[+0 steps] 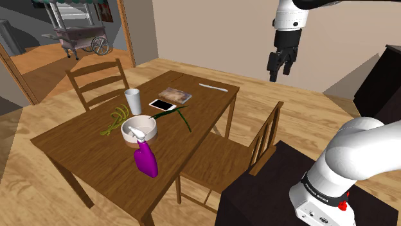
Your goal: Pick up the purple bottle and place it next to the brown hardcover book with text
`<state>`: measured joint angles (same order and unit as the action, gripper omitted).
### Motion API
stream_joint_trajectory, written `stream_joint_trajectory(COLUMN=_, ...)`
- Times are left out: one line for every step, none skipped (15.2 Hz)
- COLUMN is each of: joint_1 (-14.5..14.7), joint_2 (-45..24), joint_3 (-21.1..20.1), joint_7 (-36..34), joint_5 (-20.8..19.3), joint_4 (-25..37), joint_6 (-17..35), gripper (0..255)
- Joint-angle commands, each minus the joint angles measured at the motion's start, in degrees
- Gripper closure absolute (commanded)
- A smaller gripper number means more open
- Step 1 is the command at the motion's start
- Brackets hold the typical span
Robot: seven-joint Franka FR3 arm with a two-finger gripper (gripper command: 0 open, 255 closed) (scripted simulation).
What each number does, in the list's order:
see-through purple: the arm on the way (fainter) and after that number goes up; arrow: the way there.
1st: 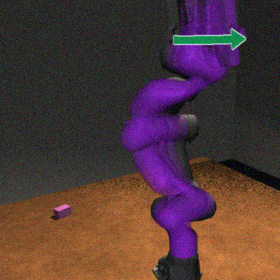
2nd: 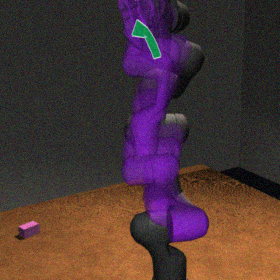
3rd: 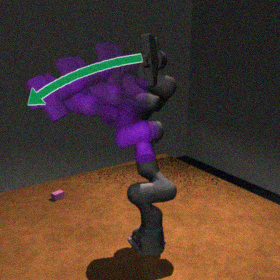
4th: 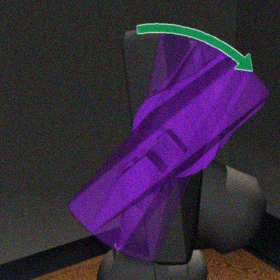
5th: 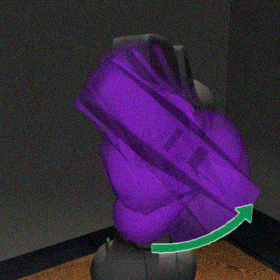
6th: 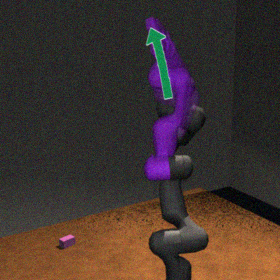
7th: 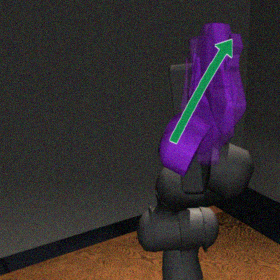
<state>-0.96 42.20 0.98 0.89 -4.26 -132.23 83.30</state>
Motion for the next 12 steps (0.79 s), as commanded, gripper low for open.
stream_joint_trajectory(joint_1=0.00, joint_2=0.00, joint_3=0.00, joint_7=0.00, joint_5=0.00, joint_4=0.00, joint_6=0.00, gripper=0)
stream_joint_trajectory(joint_1=0.51, joint_2=-0.56, joint_3=-0.92, joint_7=-0.89, joint_5=0.81, joint_4=-0.33, joint_6=1.18, gripper=0)
stream_joint_trajectory(joint_1=1.03, joint_2=-1.18, joint_3=-1.83, joint_7=-1.78, joint_5=1.59, joint_4=-0.60, joint_6=2.38, gripper=0)
stream_joint_trajectory(joint_1=1.54, joint_2=-1.86, joint_3=-2.76, joint_7=-2.64, joint_5=2.34, joint_4=-0.81, joint_6=3.58, gripper=0)
stream_joint_trajectory(joint_1=2.05, joint_2=-2.59, joint_3=-3.67, joint_7=-3.51, joint_5=3.06, joint_4=-0.96, joint_6=4.79, gripper=0)
stream_joint_trajectory(joint_1=2.56, joint_2=-3.38, joint_3=-4.59, joint_7=-4.36, joint_5=3.74, joint_4=-1.05, joint_6=6.01, gripper=0)
stream_joint_trajectory(joint_1=3.04, joint_2=-4.22, joint_3=-5.52, joint_7=-5.20, joint_5=4.40, joint_4=-1.08, joint_6=7.23, gripper=0)
stream_joint_trajectory(joint_1=3.52, joint_2=-5.12, joint_3=-6.44, joint_7=-6.03, joint_5=5.01, joint_4=-1.05, joint_6=8.45, gripper=0)
stream_joint_trajectory(joint_1=3.97, joint_2=-6.08, joint_3=-7.38, joint_7=-6.85, joint_5=5.60, joint_4=-0.96, joint_6=9.68, gripper=0)
stream_joint_trajectory(joint_1=4.42, joint_2=-7.08, joint_3=-8.31, joint_7=-7.67, joint_5=6.14, joint_4=-0.81, joint_6=10.89, gripper=0)
stream_joint_trajectory(joint_1=4.86, joint_2=-8.13, joint_3=-9.23, joint_7=-8.49, joint_5=6.63, joint_4=-0.59, joint_6=12.11, gripper=0)
stream_joint_trajectory(joint_1=5.28, joint_2=-9.23, joint_3=-10.16, joint_7=-9.31, joint_5=7.07, joint_4=-0.31, joint_6=13.31, gripper=0)
